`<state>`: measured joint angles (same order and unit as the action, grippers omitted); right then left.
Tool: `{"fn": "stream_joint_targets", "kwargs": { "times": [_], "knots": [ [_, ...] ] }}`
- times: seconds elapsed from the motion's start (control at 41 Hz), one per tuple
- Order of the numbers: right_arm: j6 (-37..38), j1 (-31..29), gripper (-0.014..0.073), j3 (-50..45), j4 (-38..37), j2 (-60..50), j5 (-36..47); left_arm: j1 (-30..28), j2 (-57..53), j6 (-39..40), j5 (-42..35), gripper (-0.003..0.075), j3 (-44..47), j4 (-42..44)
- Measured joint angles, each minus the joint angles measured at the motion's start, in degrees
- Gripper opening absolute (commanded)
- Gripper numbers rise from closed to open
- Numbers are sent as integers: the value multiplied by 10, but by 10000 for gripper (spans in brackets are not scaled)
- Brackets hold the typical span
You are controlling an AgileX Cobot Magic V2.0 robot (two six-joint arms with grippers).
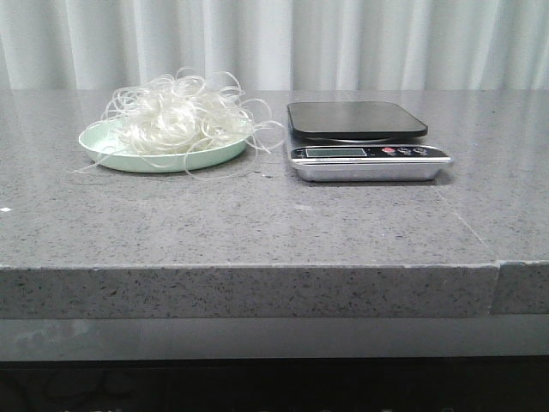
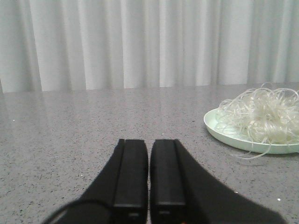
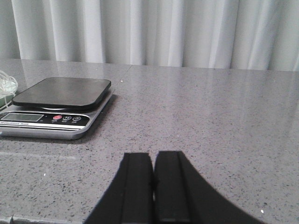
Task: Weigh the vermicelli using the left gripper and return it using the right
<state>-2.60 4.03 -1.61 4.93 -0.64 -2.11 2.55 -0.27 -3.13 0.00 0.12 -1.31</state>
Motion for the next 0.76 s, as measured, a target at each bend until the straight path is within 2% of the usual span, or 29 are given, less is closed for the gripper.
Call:
{"fn": "stream_joint_targets", "kwargs": {
  "times": [0.755],
  "knots": [
    [0,-7,156,0,0,0,0,0,0,0,0,145,0,0]
  ]
}}
